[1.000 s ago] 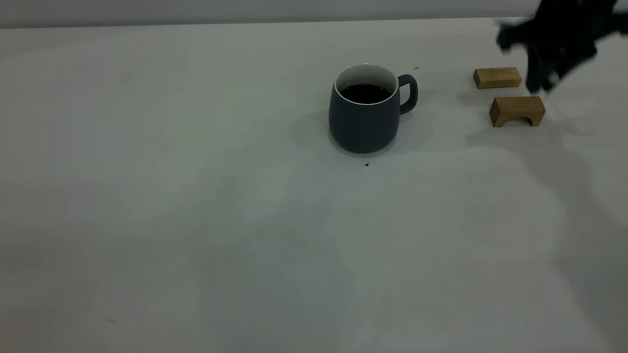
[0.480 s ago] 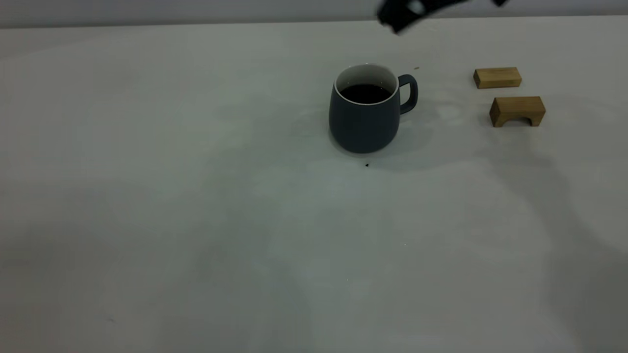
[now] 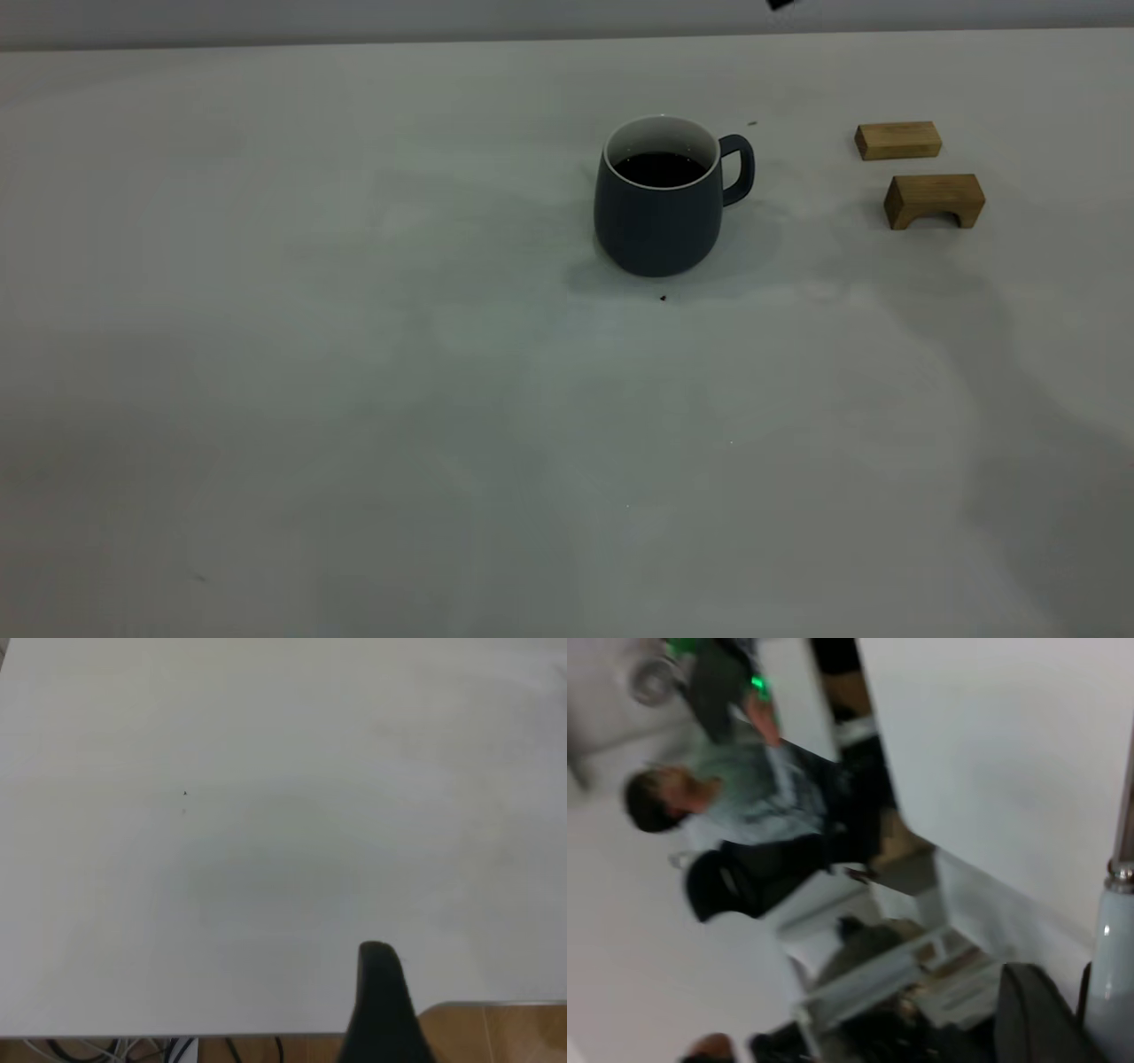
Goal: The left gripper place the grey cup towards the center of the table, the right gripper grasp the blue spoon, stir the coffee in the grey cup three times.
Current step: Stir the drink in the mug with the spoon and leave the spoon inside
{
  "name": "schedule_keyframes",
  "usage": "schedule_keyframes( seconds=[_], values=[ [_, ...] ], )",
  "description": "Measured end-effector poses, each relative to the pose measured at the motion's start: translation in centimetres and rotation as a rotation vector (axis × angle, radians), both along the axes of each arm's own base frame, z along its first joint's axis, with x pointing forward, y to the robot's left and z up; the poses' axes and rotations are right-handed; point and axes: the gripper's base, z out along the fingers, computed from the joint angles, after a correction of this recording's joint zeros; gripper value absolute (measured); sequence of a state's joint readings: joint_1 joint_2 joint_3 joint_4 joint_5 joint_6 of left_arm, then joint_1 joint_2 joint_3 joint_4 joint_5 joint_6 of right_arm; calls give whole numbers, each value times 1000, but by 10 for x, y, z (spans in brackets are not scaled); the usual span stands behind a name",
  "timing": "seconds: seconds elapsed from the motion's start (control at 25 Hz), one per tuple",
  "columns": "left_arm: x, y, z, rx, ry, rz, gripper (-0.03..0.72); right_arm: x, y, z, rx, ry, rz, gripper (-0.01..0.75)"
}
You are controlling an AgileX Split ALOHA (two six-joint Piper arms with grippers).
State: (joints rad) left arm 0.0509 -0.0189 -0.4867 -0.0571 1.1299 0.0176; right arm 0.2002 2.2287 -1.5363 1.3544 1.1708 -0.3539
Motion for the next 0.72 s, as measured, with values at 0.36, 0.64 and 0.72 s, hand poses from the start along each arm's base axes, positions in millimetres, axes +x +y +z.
schedule_keyframes(
  seconds=[0.36,0.64,0.72],
  values=[
    [0,0,0,0,0,0,585,4,2,6,81,243,-136,122],
    [0,0,0,0,0,0,585,4,2,6,114,881,-374,122],
    [0,0,0,0,0,0,585,4,2,6,118,994,-415,122]
  ],
)
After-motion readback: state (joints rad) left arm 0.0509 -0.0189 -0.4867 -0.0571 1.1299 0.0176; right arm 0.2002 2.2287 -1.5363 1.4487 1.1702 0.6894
